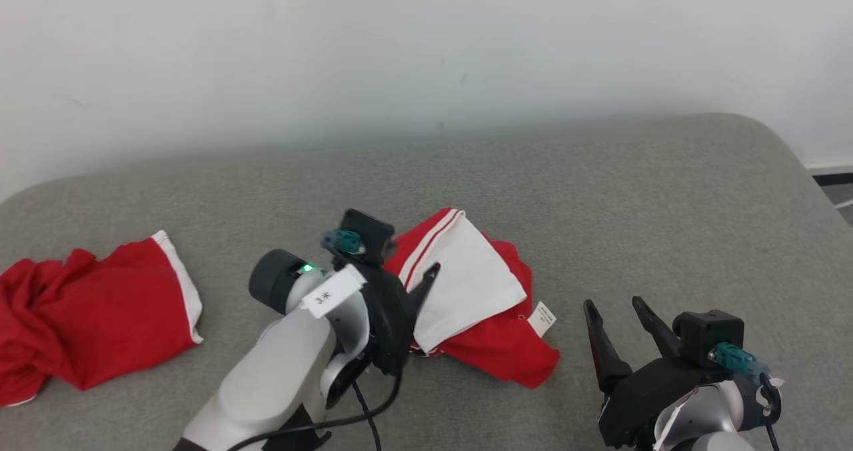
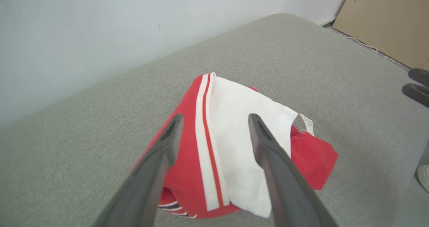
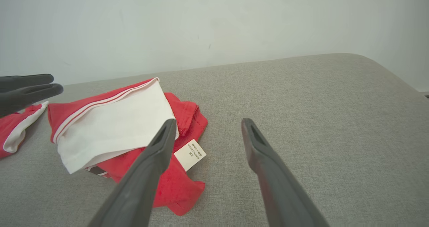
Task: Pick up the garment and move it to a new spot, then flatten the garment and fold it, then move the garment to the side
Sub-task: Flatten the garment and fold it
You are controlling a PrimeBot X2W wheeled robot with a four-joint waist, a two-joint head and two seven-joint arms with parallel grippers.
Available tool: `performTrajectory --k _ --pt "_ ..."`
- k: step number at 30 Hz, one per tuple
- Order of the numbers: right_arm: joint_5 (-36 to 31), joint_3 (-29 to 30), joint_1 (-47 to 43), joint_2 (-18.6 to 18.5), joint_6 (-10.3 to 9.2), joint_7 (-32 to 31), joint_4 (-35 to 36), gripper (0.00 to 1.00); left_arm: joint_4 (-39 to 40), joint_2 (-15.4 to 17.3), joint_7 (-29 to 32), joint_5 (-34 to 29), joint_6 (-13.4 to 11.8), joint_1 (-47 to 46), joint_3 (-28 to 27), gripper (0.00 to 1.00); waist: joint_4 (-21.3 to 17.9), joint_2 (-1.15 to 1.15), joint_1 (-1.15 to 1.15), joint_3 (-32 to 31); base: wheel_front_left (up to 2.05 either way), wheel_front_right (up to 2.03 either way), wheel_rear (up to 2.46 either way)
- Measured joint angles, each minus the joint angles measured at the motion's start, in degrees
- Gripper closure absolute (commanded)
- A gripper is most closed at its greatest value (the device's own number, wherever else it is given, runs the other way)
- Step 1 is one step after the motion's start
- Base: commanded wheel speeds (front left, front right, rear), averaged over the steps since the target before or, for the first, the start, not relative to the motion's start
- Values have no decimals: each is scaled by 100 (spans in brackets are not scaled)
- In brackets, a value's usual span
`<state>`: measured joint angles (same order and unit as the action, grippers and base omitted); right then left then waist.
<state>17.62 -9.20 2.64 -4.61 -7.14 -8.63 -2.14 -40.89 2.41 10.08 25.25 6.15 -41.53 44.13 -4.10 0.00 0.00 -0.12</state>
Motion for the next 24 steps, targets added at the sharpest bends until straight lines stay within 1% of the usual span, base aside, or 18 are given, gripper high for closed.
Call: performTrajectory --k 4,12,19,24 --pt "-1 -20 3 14 0 -3 2 0 26 -2 330 -2 42 0 276 0 -188 0 0 45 0 0 0" --pt "-1 -32 7 38 0 -20 18 0 90 -10 824 -2 43 -26 543 0 -650 0 0 203 0 0 0" --pt "0 -51 70 75 0 -16 18 0 94 -11 1014 -24 32 -260 693 0 -1014 0 0 443 0 0 0" --pt "2 -31 171 87 0 7 5 0 92 -5 1040 -51 -65 -387 809 0 -1215 0 0 631 0 0 0"
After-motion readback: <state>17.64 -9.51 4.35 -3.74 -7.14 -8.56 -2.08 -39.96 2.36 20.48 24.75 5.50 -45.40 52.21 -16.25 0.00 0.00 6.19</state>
